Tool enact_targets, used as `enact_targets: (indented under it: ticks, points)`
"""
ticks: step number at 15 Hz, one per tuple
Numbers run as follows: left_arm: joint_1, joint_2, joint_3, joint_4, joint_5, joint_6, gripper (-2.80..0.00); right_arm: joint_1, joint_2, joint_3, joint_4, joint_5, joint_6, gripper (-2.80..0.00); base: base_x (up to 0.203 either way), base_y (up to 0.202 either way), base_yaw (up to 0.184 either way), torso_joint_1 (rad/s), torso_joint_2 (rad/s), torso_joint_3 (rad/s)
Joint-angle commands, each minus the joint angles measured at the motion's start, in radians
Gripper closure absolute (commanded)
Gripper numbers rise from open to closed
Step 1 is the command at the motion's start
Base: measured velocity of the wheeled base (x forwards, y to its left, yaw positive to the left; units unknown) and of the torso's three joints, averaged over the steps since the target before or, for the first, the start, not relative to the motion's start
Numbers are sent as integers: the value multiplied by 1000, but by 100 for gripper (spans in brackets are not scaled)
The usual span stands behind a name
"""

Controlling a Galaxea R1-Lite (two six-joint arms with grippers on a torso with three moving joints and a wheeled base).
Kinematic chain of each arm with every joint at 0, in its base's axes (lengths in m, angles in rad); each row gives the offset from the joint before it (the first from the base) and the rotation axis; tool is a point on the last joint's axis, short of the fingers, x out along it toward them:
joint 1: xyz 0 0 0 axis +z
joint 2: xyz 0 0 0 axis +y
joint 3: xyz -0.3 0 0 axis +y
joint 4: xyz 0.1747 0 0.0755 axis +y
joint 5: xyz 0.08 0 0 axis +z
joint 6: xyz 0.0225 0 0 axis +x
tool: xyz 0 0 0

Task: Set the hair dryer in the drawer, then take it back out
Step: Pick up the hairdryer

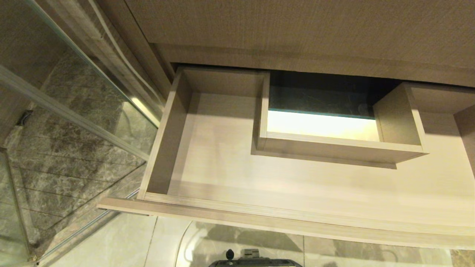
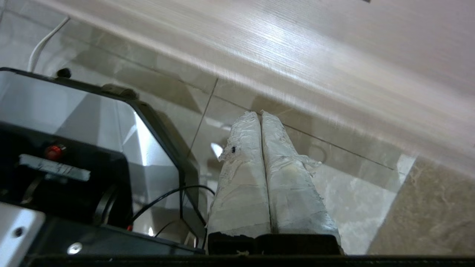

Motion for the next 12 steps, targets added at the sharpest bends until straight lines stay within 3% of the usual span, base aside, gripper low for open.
enact_targets:
  ticks: [1, 4, 7, 9, 12]
  points:
    - [1, 0, 2, 0, 0, 0, 0, 38, -239, 172, -90, -34, 14, 0, 0, 0, 0, 0, 0, 0]
    - [1, 0, 1, 0, 0, 0, 0, 55, -415, 273, -171, -54, 56, 0, 0, 0, 0, 0, 0, 0]
    - [1, 0, 2, 0, 0, 0, 0, 50, -441, 314, -191, -55, 166, 0, 0, 0, 0, 0, 0, 0]
    - [0, 0, 1, 0, 0, 0, 0, 51, -441, 336, -246, -58, 161, 0, 0, 0, 0, 0, 0, 0]
    - [-1, 0, 2, 0, 0, 0, 0, 51, -441, 405, -454, -52, 143, 0, 0, 0, 0, 0, 0, 0]
